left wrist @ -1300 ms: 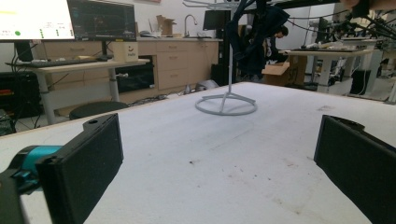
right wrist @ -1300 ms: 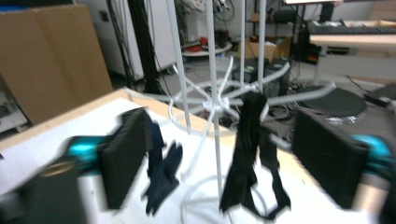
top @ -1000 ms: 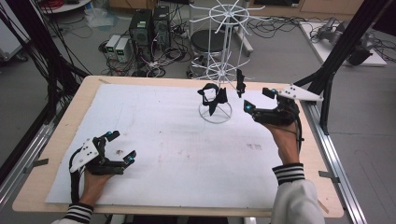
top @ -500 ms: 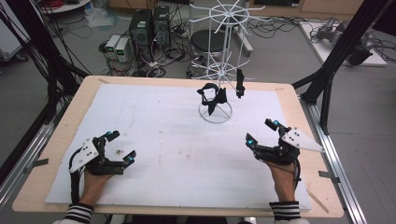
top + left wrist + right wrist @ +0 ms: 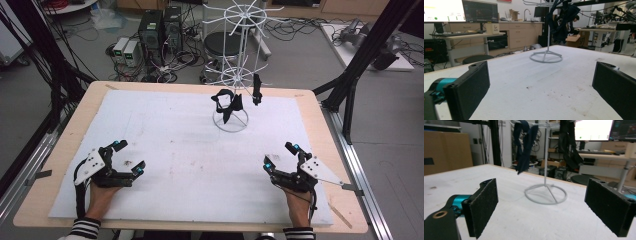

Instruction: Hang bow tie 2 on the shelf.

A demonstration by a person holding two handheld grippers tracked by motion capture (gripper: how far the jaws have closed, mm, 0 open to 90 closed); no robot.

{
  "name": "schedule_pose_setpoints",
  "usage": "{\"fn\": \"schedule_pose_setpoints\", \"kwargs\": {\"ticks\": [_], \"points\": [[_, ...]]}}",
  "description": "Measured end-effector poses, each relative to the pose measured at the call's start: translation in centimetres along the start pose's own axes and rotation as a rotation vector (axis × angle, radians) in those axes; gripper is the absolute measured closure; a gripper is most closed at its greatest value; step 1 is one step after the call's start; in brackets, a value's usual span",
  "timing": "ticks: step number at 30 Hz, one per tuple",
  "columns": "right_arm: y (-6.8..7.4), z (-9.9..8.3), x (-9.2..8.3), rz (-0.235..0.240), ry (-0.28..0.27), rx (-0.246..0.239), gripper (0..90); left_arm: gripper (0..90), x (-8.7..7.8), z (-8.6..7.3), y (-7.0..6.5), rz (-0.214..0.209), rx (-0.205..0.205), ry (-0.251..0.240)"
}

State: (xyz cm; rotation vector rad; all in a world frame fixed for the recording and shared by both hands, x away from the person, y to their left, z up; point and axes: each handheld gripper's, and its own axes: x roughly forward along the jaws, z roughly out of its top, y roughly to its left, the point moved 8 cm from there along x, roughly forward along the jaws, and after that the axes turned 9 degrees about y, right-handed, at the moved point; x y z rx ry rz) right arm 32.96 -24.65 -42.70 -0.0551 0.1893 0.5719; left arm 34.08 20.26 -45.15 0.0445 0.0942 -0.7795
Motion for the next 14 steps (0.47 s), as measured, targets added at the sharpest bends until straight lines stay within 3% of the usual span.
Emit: {"fn": "schedule_pose_setpoints", "kwargs": {"ticks": [3,7,14], "points": [[-0.3,-1.2,0.0,-0.024,-0.006,0.017,10.9,1.7,0.0,0.0,0.0,-0.001,-0.002,0.000],[-0.7,-2.3,0.2,-0.047,0.010,-0.010,10.9,1.8,0.0,0.0,0.0,-0.001,-0.002,0.000],[-0.8,-3.0,0.2,-0.032,0.006,0.008,10.9,1.8,0.0,0.0,0.0,0.013,0.000,-0.001]]}}
